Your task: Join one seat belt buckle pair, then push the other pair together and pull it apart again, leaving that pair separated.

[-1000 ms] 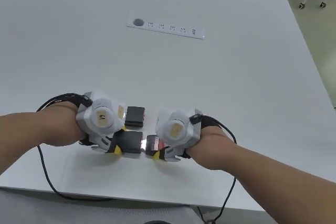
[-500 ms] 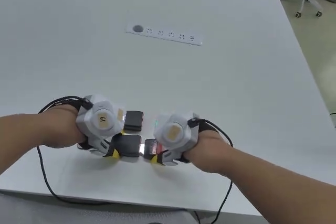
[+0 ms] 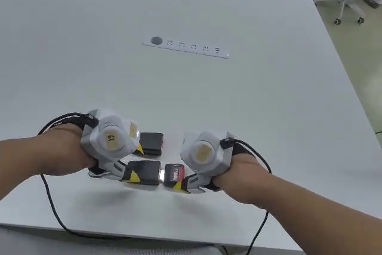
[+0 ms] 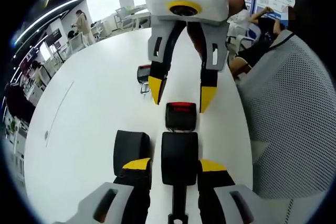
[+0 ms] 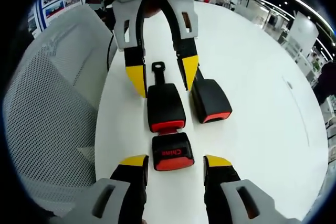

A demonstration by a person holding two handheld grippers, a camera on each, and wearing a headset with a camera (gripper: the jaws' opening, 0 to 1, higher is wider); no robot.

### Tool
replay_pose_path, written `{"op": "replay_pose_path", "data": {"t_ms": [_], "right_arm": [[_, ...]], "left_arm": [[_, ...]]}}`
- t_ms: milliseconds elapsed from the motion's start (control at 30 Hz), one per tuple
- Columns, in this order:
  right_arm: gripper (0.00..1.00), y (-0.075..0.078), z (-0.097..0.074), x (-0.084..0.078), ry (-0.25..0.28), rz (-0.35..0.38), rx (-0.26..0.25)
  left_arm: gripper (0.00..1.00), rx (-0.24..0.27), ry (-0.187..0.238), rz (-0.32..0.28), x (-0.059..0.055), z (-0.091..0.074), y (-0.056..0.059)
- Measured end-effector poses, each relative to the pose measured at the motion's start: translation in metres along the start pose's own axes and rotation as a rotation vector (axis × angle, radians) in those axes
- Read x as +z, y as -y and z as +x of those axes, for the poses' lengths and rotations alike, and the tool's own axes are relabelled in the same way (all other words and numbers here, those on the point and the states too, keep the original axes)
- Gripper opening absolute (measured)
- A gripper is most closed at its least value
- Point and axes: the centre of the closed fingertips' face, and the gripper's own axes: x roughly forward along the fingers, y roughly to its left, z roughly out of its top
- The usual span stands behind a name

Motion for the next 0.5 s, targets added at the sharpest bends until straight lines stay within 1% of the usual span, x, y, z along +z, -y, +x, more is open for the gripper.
{"op": "replay_pose_path", "data": {"t_ms": [33,67,100,133,167,267,300,333,400,433,500], "right_arm": [[0.39,0.002,0.004,-0.003,0.003,-0.011,-0.007],[0.39,0.003,0.002,-0.003,0.004,-0.015,-0.008],[0.38,0.002,-0.008,0.0,0.007,-0.02,-0.008],[0.38,0.003,-0.011,0.002,0.011,-0.024,-0.008],[0.36,0.009,-0.01,0.0,0.013,-0.027,-0.009],[0.35,0.019,-0.015,0.0,0.019,-0.038,-0.021],[0.35,0.023,-0.014,-0.002,0.019,-0.038,-0.024],[0.34,0.028,-0.014,-0.005,0.02,-0.041,-0.029],[0.33,0.036,-0.016,-0.012,0.015,-0.044,-0.034],[0.33,0.036,-0.016,-0.014,0.014,-0.046,-0.033],[0.35,0.045,-0.018,-0.023,0.0,-0.05,-0.041]], "left_arm": [[0.36,0.007,0.01,-0.001,0.003,-0.003,-0.001],[0.36,0.006,0.018,-0.007,0.004,-0.005,-0.002],[0.36,0.007,0.024,-0.002,0.006,-0.007,-0.003],[0.37,0.009,0.027,0.006,0.007,-0.008,-0.005],[0.37,0.011,0.027,0.007,0.007,-0.008,-0.008],[0.38,0.025,0.027,0.009,0.006,-0.005,-0.023],[0.38,0.029,0.028,0.003,0.006,-0.005,-0.027],[0.38,0.034,0.03,-0.004,0.005,-0.004,-0.034],[0.39,0.041,0.03,-0.009,0.004,-0.002,-0.042],[0.39,0.042,0.029,-0.011,0.003,-0.001,-0.046],[0.4,0.041,0.024,-0.01,0.001,0.002,-0.052]]}}
